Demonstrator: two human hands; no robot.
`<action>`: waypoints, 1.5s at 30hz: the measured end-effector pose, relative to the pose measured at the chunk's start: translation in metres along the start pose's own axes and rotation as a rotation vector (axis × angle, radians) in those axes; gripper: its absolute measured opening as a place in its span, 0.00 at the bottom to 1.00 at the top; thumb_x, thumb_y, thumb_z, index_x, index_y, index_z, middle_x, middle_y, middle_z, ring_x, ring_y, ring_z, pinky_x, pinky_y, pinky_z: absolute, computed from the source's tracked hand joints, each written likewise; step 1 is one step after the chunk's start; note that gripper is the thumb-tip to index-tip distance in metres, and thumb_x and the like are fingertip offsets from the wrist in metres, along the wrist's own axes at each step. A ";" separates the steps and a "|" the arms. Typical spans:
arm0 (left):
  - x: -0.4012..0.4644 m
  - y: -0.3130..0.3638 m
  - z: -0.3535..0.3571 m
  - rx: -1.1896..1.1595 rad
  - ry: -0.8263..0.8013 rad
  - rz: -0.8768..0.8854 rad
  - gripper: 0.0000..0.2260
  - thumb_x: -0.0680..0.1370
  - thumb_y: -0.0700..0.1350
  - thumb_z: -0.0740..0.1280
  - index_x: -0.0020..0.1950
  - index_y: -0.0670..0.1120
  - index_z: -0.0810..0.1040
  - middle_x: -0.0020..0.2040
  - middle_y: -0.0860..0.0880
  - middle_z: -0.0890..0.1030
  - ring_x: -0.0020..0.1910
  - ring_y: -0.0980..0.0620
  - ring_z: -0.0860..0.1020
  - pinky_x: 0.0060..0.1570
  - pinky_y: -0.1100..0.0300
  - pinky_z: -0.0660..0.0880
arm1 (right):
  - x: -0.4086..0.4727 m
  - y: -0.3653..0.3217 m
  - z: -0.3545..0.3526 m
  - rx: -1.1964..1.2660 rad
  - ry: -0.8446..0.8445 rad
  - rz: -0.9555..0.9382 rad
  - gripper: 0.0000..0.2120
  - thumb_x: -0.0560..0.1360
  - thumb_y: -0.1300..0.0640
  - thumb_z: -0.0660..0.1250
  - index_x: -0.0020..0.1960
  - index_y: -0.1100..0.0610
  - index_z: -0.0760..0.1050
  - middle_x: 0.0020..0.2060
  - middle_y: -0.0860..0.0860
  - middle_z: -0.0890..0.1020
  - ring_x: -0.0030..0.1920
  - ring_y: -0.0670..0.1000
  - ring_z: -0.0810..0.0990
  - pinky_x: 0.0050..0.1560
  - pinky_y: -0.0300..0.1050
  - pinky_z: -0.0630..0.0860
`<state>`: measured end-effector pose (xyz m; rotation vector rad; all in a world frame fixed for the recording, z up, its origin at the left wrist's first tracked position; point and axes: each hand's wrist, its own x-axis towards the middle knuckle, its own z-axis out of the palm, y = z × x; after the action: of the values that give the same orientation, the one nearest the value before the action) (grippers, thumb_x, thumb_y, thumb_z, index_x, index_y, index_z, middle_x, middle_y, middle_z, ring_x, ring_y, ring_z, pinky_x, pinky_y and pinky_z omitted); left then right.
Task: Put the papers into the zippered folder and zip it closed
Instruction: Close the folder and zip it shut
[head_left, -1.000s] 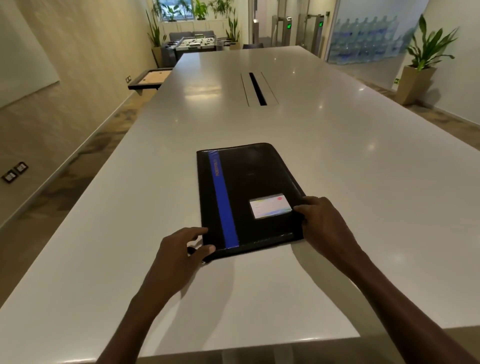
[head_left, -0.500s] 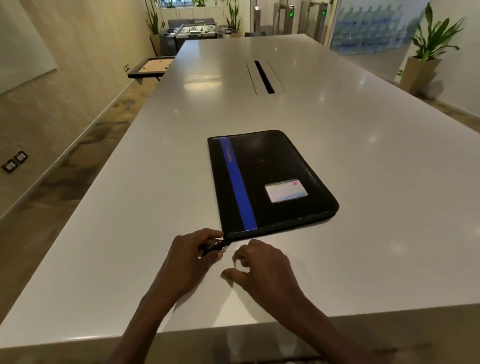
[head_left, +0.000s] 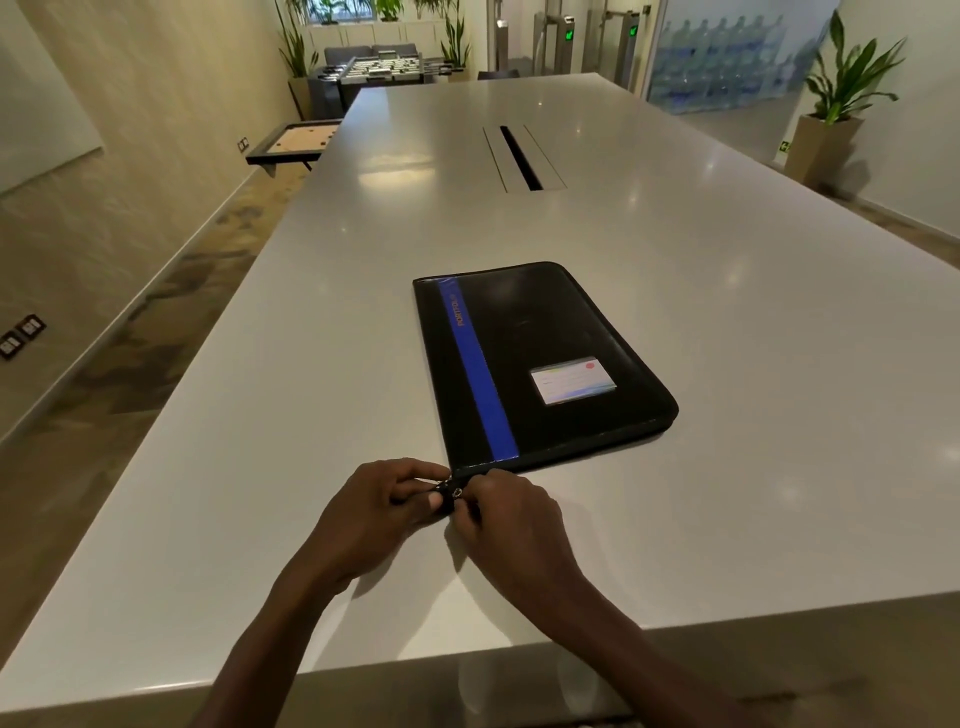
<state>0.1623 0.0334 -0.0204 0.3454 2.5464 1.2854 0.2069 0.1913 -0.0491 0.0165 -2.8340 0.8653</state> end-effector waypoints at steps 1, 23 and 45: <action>0.001 0.000 0.000 0.036 0.022 0.021 0.09 0.77 0.42 0.70 0.53 0.54 0.82 0.42 0.58 0.86 0.43 0.62 0.83 0.45 0.69 0.75 | 0.000 0.001 0.000 -0.003 0.000 -0.007 0.12 0.81 0.51 0.60 0.47 0.56 0.79 0.40 0.51 0.82 0.38 0.47 0.77 0.39 0.39 0.71; 0.001 0.005 0.008 0.279 0.247 0.172 0.11 0.77 0.34 0.67 0.53 0.46 0.84 0.43 0.51 0.86 0.40 0.54 0.82 0.39 0.75 0.69 | 0.008 0.021 -0.004 -0.106 0.184 0.057 0.10 0.73 0.57 0.72 0.35 0.58 0.78 0.30 0.55 0.82 0.29 0.50 0.80 0.33 0.36 0.69; -0.002 0.011 0.016 0.251 0.295 0.153 0.15 0.75 0.31 0.66 0.47 0.51 0.85 0.39 0.59 0.84 0.39 0.58 0.81 0.40 0.67 0.74 | 0.005 0.086 -0.047 -0.127 0.294 0.034 0.13 0.66 0.63 0.79 0.30 0.59 0.75 0.22 0.51 0.76 0.21 0.47 0.72 0.23 0.40 0.74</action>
<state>0.1708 0.0508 -0.0204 0.4372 2.9948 1.1400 0.2042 0.2893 -0.0573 -0.1621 -2.6115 0.6326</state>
